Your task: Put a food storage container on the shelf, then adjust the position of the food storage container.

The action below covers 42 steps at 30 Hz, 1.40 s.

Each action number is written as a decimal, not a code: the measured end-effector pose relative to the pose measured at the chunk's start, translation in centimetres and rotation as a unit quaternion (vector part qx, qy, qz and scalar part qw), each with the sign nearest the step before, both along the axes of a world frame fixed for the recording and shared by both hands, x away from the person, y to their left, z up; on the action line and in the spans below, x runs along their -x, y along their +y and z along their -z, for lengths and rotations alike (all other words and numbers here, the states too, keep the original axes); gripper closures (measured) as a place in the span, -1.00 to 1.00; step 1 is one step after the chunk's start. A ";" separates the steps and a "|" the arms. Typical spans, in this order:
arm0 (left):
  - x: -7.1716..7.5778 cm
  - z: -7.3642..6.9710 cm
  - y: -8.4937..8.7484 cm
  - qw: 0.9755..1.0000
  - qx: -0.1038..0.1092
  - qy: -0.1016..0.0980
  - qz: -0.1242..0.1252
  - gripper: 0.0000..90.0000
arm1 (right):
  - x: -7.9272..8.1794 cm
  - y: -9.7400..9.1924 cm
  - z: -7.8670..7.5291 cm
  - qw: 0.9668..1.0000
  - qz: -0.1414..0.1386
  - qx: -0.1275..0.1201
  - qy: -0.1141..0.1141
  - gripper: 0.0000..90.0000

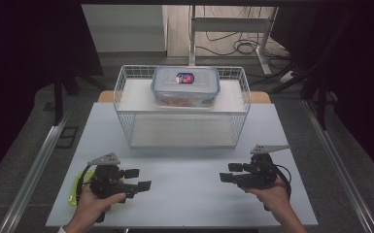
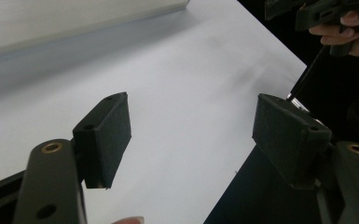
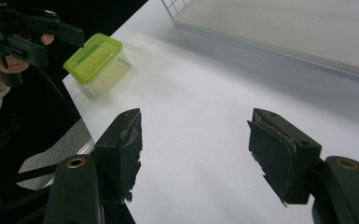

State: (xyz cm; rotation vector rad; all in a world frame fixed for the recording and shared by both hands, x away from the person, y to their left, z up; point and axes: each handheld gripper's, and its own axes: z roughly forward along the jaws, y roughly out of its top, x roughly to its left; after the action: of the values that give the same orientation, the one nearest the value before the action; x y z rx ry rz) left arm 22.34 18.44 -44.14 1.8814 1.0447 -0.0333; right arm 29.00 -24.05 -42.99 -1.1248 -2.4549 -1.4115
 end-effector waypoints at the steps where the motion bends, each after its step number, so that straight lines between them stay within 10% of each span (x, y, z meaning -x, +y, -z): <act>1: 0.0 0.0 0.0 1.000 0.000 0.000 0.000 -0.40 | 0.0 0.0 0.0 1.000 0.000 0.000 0.000 -0.23; 19: 2.7 -0.7 2.1 0.997 -0.054 -0.023 -0.048 -0.28 | 1.3 0.0 1.0 1.000 -0.001 0.009 0.000 -0.23; 32: 3.3 -0.2 9.1 0.987 -0.106 0.005 -0.123 0.86 | 1.3 -0.7 1.7 1.000 0.015 0.010 0.007 -0.23; 42: 3.4 1.3 13.5 0.974 -0.144 0.041 -0.169 1.00 | 1.1 -0.7 2.1 1.000 0.016 0.014 0.014 -0.23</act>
State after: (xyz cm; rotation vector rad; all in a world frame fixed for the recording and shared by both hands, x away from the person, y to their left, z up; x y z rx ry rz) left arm 18.89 31.98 -45.48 1.9417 1.4802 0.2537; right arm 27.92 -24.74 -45.11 -1.1861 -2.4561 -1.3629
